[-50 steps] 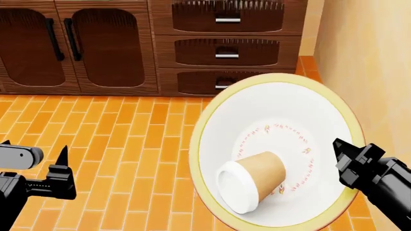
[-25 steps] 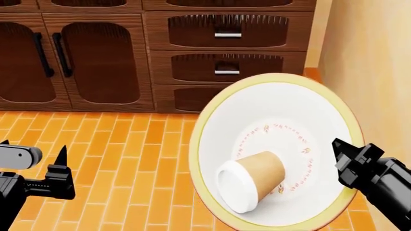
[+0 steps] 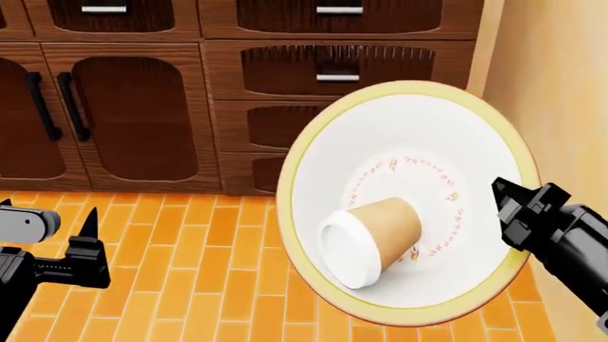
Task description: Place the cup inside the bowl on the dining table and move the bowl to any counter.
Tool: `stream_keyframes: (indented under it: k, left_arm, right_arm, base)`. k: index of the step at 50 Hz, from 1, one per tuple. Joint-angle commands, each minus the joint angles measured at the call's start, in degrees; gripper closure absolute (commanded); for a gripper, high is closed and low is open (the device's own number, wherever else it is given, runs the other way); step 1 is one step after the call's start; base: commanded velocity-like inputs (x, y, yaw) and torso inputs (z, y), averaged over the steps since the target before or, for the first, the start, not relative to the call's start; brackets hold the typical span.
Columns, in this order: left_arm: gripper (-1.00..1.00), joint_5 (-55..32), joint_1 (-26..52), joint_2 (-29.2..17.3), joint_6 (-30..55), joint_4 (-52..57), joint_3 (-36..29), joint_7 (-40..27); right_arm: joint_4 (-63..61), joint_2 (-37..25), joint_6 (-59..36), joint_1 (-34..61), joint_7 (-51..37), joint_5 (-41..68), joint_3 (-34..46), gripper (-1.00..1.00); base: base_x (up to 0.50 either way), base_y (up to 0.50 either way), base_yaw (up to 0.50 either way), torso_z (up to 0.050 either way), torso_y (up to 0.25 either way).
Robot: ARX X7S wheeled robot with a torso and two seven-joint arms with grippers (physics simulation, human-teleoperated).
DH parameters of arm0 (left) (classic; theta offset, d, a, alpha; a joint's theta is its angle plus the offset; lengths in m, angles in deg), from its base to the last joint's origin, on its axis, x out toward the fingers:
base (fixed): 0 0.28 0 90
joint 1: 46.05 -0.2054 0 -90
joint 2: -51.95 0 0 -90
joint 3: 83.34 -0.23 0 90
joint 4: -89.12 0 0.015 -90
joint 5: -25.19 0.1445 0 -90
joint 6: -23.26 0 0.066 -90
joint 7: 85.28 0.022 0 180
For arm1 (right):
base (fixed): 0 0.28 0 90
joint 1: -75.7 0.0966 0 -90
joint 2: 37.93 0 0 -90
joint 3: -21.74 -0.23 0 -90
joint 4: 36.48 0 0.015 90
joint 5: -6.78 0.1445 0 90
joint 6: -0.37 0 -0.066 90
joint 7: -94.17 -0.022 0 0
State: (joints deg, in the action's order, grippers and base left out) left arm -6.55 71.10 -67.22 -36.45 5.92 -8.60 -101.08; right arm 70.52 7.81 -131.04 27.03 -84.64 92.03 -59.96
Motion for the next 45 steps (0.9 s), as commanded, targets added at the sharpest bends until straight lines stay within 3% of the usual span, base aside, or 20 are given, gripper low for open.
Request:
stream_keyframes:
  k: [1, 27, 45]
  left_arm:
    - [-1.00, -0.09, 0.62, -0.05, 0.31, 0.18, -0.13, -0.06]
    - [-1.00, -0.19, -0.39, -0.30, -0.54, -0.09, 0.03, -0.03]
    - [-1.00, -0.37, -0.56, -0.57, -0.63, -0.01, 0.09, -0.04]
  right_arm:
    - [1.27, 0.68, -1.08, 4.36, 0.61, 0.58, 0.52, 1.00]
    - [-0.44, 0.02, -0.03, 1.20, 0.66, 0.88, -0.23, 1.00]
    - [-2.08, -1.00, -0.28, 0.29, -0.32, 1.98, -1.06, 1.00]
  base:
    - [0.50, 0.00, 0.00, 0.000, 0.010]
    - [0.50, 0.01, 0.00, 0.000, 0.001]
    - [0.50, 0.20, 0.00, 0.000, 0.002]
